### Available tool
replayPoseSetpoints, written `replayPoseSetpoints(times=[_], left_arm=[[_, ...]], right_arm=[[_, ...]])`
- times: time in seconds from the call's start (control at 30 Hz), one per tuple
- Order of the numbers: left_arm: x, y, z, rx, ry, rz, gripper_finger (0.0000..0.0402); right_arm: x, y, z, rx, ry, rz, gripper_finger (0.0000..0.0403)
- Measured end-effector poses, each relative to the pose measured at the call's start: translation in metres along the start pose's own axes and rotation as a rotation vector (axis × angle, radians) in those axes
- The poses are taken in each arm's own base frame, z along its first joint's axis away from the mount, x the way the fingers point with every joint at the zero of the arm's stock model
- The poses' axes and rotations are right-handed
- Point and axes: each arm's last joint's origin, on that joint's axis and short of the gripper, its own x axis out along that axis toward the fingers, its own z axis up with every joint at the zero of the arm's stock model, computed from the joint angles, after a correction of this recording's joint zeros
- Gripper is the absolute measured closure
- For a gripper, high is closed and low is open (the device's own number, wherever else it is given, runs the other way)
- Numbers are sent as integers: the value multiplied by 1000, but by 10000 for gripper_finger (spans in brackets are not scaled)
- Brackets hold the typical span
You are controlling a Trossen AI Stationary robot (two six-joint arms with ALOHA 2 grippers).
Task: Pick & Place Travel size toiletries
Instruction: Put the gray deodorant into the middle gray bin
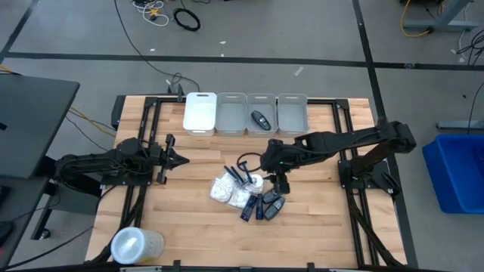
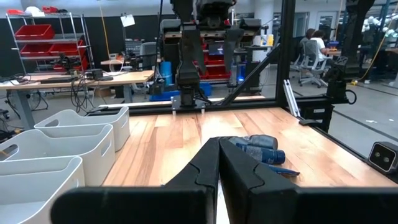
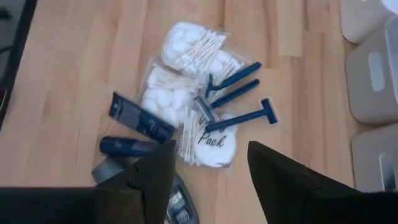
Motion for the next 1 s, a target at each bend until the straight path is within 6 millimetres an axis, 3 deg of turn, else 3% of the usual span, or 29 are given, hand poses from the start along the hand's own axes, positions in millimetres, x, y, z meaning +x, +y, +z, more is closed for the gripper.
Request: replayPoseSetpoints(times=[0.5,0.73,1.0], left_arm=[[0,0,0,0,0,-2,385],[0,0,0,0,0,-2,386],[0,0,0,0,0,-2,385]], right_arm=[[3,7,-11,-445,41,129,140],[14,7,-21,-477,74,138,121],[40,8,-37,-472,109,146,114]])
